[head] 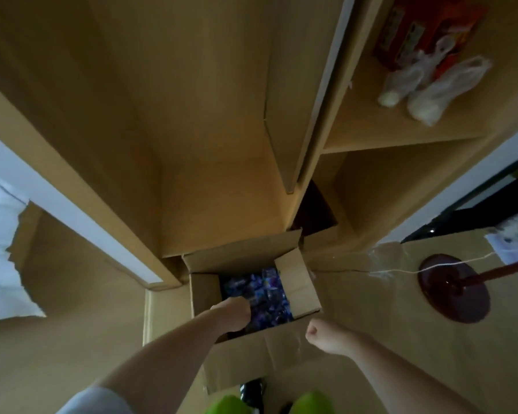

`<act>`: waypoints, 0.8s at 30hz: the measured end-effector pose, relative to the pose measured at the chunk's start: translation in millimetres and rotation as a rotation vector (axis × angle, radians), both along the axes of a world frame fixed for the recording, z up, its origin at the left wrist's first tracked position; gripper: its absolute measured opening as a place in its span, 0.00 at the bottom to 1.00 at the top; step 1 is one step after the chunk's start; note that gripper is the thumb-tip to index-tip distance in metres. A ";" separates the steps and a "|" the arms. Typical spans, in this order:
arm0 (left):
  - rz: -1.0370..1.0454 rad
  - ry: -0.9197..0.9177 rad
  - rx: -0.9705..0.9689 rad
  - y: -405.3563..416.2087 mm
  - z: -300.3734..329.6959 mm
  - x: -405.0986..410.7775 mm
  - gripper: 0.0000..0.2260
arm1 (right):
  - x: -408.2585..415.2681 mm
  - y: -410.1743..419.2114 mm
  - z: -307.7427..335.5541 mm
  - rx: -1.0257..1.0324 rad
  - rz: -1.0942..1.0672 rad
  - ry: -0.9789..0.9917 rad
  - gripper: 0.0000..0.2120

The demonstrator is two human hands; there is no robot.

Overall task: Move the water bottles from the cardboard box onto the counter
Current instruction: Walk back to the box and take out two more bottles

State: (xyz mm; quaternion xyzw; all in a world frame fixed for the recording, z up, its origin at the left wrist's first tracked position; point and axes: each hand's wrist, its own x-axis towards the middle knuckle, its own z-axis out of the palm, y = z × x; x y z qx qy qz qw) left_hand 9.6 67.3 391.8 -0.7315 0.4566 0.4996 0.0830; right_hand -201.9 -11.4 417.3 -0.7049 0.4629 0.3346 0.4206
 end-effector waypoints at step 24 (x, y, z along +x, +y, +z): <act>1.016 0.279 0.048 -70.2 -365.3 5.8 0.12 | 90.4 -111.3 -412.6 0.144 -0.019 -0.022 0.17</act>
